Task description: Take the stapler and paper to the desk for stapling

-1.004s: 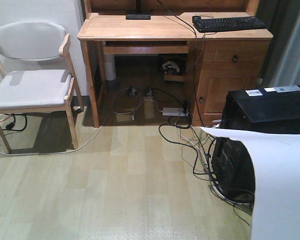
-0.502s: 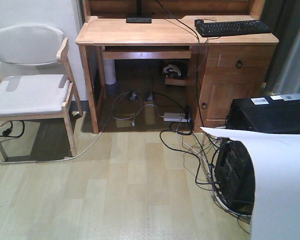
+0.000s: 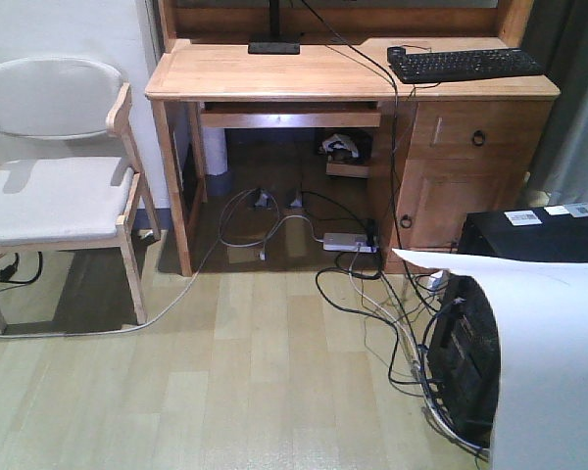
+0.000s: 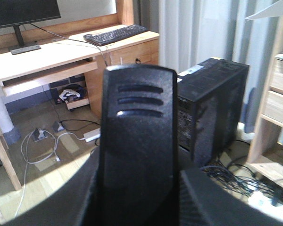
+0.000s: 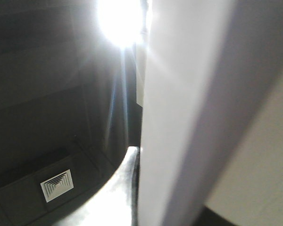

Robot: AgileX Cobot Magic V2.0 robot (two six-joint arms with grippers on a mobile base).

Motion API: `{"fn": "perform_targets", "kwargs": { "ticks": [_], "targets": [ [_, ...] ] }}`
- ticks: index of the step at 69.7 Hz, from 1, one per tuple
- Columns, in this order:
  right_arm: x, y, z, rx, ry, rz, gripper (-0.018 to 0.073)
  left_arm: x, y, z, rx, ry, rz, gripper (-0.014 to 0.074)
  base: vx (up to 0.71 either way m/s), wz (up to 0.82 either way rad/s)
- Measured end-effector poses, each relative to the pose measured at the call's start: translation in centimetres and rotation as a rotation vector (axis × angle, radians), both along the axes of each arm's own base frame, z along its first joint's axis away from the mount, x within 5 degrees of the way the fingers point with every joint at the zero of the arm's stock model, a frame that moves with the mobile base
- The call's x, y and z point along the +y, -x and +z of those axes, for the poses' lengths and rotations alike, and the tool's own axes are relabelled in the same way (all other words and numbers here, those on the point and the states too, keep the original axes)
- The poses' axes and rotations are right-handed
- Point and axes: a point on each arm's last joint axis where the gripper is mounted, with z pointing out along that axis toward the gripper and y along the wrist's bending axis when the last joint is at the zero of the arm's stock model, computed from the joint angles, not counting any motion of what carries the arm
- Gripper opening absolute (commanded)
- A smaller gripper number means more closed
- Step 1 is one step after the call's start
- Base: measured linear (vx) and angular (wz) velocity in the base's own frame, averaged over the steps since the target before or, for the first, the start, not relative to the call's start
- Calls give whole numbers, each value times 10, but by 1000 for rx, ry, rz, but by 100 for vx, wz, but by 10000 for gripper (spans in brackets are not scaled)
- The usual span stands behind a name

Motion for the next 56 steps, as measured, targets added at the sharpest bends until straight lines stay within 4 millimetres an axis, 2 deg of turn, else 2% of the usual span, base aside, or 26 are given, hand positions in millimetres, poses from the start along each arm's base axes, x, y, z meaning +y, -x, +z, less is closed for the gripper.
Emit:
{"fn": "perform_targets", "kwargs": {
  "ticks": [56],
  "targets": [
    [0, 0, 0, 0, 0, 0, -5, 0, 0, 0, 0, 0, 0, -6, 17, 2]
  ]
}}
